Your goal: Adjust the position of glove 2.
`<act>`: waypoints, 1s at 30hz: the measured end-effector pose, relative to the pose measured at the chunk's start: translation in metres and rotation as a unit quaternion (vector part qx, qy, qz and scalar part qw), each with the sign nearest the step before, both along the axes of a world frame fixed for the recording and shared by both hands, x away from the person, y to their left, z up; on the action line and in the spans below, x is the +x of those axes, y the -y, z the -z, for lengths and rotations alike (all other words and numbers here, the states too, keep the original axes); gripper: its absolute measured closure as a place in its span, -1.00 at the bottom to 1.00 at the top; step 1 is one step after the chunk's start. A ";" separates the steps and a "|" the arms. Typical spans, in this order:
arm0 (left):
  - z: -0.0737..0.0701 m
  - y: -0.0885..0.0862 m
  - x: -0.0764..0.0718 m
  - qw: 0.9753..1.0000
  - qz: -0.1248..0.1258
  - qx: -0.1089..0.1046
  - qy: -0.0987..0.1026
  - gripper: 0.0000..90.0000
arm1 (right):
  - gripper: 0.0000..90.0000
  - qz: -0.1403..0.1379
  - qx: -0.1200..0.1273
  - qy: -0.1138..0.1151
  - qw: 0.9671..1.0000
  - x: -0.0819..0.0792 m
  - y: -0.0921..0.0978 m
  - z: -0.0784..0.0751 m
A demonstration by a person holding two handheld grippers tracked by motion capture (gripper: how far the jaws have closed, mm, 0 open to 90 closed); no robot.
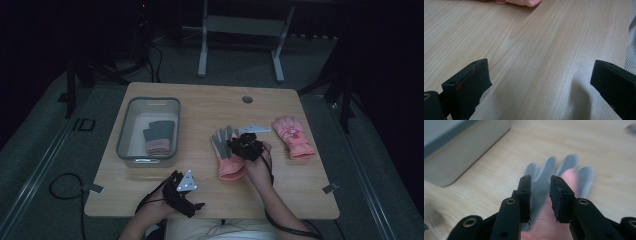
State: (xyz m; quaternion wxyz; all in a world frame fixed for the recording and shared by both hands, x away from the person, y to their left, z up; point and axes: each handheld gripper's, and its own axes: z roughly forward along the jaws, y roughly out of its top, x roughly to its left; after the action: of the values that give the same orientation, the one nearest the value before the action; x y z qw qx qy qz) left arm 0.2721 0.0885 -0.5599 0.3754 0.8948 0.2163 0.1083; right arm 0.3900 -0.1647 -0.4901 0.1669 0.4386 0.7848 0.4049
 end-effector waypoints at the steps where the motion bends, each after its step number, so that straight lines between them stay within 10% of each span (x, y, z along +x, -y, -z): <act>1: 0.000 0.000 0.000 1.000 0.000 -0.002 -0.001 -0.95 | 0.53 0.002 -0.004 0.010 1.000 0.000 0.007 -0.005; 18: 0.000 0.001 0.001 1.000 -0.006 0.007 -0.005 -0.95 | 0.35 0.093 -0.071 0.052 0.992 0.034 0.176 -0.019; 30: 0.001 0.000 0.002 1.000 -0.005 0.013 -0.009 -0.95 | 0.11 0.129 -0.118 0.011 0.985 0.068 0.210 0.014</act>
State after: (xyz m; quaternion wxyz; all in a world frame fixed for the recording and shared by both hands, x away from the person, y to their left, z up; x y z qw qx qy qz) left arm 0.2736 0.0886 -0.5605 0.3612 0.8993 0.2230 0.1051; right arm 0.4582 -0.3746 -0.5044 0.2771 0.5092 0.7616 0.2896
